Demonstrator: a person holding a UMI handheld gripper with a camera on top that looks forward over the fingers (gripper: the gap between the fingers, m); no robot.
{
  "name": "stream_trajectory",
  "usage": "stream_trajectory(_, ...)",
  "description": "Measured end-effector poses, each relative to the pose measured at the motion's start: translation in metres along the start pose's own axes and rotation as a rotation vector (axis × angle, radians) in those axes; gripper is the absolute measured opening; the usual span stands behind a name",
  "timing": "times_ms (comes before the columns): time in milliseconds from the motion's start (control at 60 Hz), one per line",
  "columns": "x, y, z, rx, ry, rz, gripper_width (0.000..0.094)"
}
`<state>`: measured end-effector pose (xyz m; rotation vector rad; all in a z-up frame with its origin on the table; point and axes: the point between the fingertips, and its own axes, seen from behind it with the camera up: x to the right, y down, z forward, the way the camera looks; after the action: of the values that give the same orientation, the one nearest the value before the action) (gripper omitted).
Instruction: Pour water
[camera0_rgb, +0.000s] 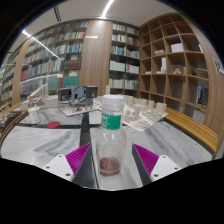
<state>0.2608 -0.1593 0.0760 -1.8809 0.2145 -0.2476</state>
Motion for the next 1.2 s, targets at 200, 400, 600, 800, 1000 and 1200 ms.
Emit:
stream_trajectory(200,-0.005,-0.005,0.038,0.033,-0.044,-0.003,0.0555)
stream_trajectory(400,-0.005,-0.007,0.038,0.055,-0.011,0.021,0.0431)
stream_trajectory(600,0.0,-0.032,0.034,0.04,0.064,-0.02,0.0431)
stream_trajectory(800,-0.004,-0.14,0.037,0.116,0.22,-0.233,0.0431)
stream_trajectory(1000,-0.079,-0.281,0.043,0.256,0.396,-0.646,0.0428)
stream_trajectory(1200,-0.219,-0.358,0.076,0.384,0.494,-1.166,0.0427)
